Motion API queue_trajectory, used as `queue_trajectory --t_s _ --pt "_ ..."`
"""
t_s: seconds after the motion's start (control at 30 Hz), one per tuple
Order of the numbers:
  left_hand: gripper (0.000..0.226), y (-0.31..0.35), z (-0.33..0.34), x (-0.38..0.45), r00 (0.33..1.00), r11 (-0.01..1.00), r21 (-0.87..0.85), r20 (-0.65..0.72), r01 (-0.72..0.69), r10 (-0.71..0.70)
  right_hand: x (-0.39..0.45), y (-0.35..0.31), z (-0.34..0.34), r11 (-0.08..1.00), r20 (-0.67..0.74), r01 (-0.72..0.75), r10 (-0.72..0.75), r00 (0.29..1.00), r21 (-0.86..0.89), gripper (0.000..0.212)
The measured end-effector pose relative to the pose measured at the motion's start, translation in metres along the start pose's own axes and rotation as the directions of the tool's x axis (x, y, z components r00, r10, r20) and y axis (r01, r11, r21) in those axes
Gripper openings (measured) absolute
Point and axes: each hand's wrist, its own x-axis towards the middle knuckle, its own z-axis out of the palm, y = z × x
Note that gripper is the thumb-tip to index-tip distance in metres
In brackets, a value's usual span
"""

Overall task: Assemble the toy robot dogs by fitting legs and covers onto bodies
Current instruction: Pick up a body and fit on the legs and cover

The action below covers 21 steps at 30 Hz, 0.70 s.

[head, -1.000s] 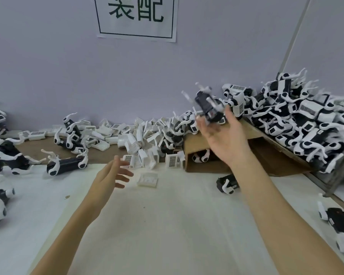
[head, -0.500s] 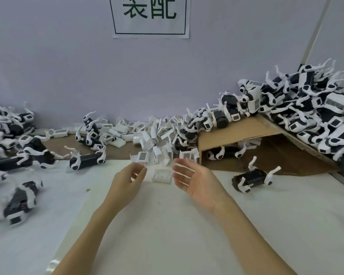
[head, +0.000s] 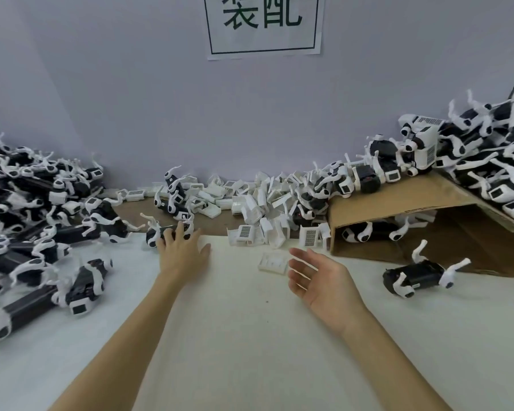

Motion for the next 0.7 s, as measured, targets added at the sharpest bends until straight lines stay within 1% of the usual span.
queue_trajectory --t_s 0.03,0.07,0.1,0.13,0.2,0.23,0.27,0.3,0.33,0.37,0.4,0.43,0.5,0.57,0.6,0.67,0.7 --pt "0.062 -0.004 0.002 0.004 1.0 1.0 0.009 -0.007 -0.01 0.01 -0.001 -0.001 0.0 1.0 -0.007 0.002 -0.002 1.0 -0.012 0.029" --pt "0.062 -0.006 0.003 0.005 0.999 0.999 -0.022 -0.046 -0.023 0.022 -0.003 -0.002 -0.001 1.0 -0.015 0.004 -0.004 1.0 -0.02 0.03" --pt "0.059 -0.008 0.003 0.004 0.992 0.994 -0.099 -0.119 -0.05 0.038 -0.004 -0.004 -0.001 1.0 -0.026 0.006 -0.007 1.0 -0.025 0.03" --pt "0.054 -0.007 0.001 0.001 0.973 0.974 -0.199 -0.221 -0.107 0.062 -0.005 -0.005 0.0 1.0 -0.039 0.009 -0.01 0.999 -0.025 0.03" --pt "0.046 0.0 -0.004 -0.011 0.901 0.893 -0.352 -0.418 -0.281 0.119 -0.007 -0.007 0.0 1.0 -0.063 0.015 -0.016 0.998 -0.018 0.028" --pt "0.045 0.007 -0.008 -0.018 0.864 0.839 -0.408 -0.486 -0.359 0.133 -0.008 -0.007 0.0 1.0 -0.07 0.019 -0.02 0.997 -0.015 0.027" --pt "0.045 0.015 -0.013 -0.027 0.843 0.766 -0.487 -0.522 -0.42 0.13 -0.008 -0.008 0.001 1.0 -0.074 0.02 -0.022 0.997 -0.017 0.026" --pt "0.046 0.024 -0.021 -0.036 0.849 0.665 -0.598 -0.517 -0.448 0.107 -0.009 -0.008 0.003 0.999 -0.074 0.018 -0.02 0.997 -0.031 0.026" --pt "0.046 0.035 -0.028 -0.047 0.875 0.53 -0.725 -0.477 -0.441 0.075 -0.01 -0.007 0.004 0.999 -0.074 0.011 -0.014 0.997 -0.052 0.026" --pt "0.046 0.046 -0.035 -0.058 0.906 0.37 -0.835 -0.42 -0.407 0.051 -0.011 -0.006 0.006 0.997 -0.074 0.0 -0.005 0.997 -0.072 0.028" --pt "0.046 0.057 -0.041 -0.07 0.93 0.218 -0.905 -0.364 -0.364 0.041 -0.012 -0.005 0.007 0.996 -0.072 -0.012 0.006 0.997 -0.084 0.03" --pt "0.045 0.068 -0.044 -0.081 0.947 0.096 -0.942 -0.318 -0.321 0.046 -0.013 -0.004 0.008 0.996 -0.07 -0.022 0.016 0.997 -0.088 0.033" --pt "0.044 0.086 -0.041 -0.097 0.97 -0.1 -0.971 -0.227 -0.218 0.083 -0.014 -0.002 0.01 0.994 -0.038 -0.027 0.023 0.999 -0.11 0.041" --pt "0.044 0.096 -0.035 -0.108 0.976 -0.242 -0.964 -0.149 -0.108 0.158 -0.016 -0.002 0.011 0.988 0.041 -0.018 0.024 0.999 -0.153 0.05" --pt "0.044 0.097 -0.032 -0.111 0.972 -0.278 -0.958 -0.124 -0.065 0.198 -0.016 -0.003 0.012 0.988 0.057 -0.015 0.024 0.998 -0.152 0.053" --pt "0.043 0.094 -0.025 -0.114 0.961 -0.292 -0.956 -0.096 -0.018 0.258 -0.016 -0.003 0.011 0.995 0.022 -0.005 0.007 1.0 -0.096 0.051" --pt "0.042 0.091 -0.023 -0.114 0.956 -0.285 -0.959 -0.092 -0.008 0.28 -0.016 -0.003 0.01 0.996 0.003 0.028 -0.028 1.0 -0.083 0.048"
